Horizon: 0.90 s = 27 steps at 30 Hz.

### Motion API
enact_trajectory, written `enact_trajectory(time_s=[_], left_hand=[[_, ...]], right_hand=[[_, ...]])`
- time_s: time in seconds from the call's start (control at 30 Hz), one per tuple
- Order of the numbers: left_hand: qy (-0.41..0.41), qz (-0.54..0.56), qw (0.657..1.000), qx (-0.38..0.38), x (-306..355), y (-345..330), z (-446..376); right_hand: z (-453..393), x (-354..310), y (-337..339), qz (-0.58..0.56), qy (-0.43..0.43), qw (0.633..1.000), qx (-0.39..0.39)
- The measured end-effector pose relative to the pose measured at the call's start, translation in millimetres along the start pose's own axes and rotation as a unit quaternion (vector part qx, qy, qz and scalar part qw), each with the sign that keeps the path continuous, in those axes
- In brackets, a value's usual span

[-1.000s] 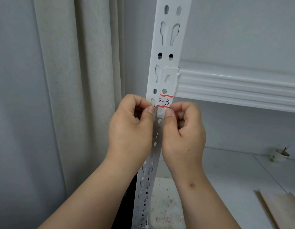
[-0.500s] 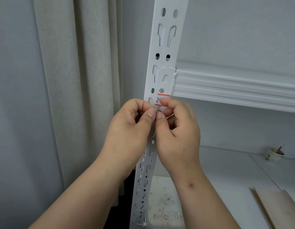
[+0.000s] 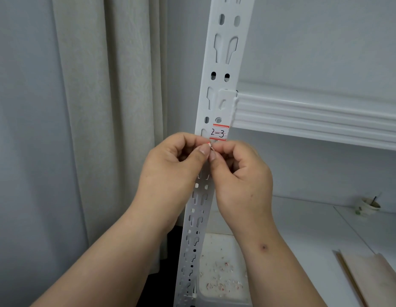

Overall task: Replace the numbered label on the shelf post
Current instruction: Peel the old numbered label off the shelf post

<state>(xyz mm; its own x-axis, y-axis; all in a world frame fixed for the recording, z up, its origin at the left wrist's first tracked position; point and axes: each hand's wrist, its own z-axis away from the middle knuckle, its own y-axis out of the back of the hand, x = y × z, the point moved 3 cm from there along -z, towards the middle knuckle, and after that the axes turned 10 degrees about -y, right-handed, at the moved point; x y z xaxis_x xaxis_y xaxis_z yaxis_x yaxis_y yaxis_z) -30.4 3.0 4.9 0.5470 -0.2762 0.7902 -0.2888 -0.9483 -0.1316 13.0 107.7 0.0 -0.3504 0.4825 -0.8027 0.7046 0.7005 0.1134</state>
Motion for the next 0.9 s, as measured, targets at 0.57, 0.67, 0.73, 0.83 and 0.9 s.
enact_trajectory(time_s=[0.57,0.67,0.73,0.83,0.9], left_hand=[[0.046,-0.059,0.997,-0.002,6,-5,-2],[0.115,0.052,0.992,0.006,3,-8,-1],[0.148,0.1,0.984,0.012,3,-9,-1],[0.173,0.105,0.979,-0.007,4,-7,-3],[0.173,0.081,0.981,-0.014,4,-6,-4]], right_hand=[[3,4,8,0.058,-0.005,0.998,0.022],[2,4,7,0.016,-0.042,0.999,-0.012],[2,3,7,-0.021,-0.065,0.997,-0.027],[2,0,9,-0.04,-0.08,0.995,-0.038],[0,-1,11,-0.047,-0.087,0.994,-0.04]])
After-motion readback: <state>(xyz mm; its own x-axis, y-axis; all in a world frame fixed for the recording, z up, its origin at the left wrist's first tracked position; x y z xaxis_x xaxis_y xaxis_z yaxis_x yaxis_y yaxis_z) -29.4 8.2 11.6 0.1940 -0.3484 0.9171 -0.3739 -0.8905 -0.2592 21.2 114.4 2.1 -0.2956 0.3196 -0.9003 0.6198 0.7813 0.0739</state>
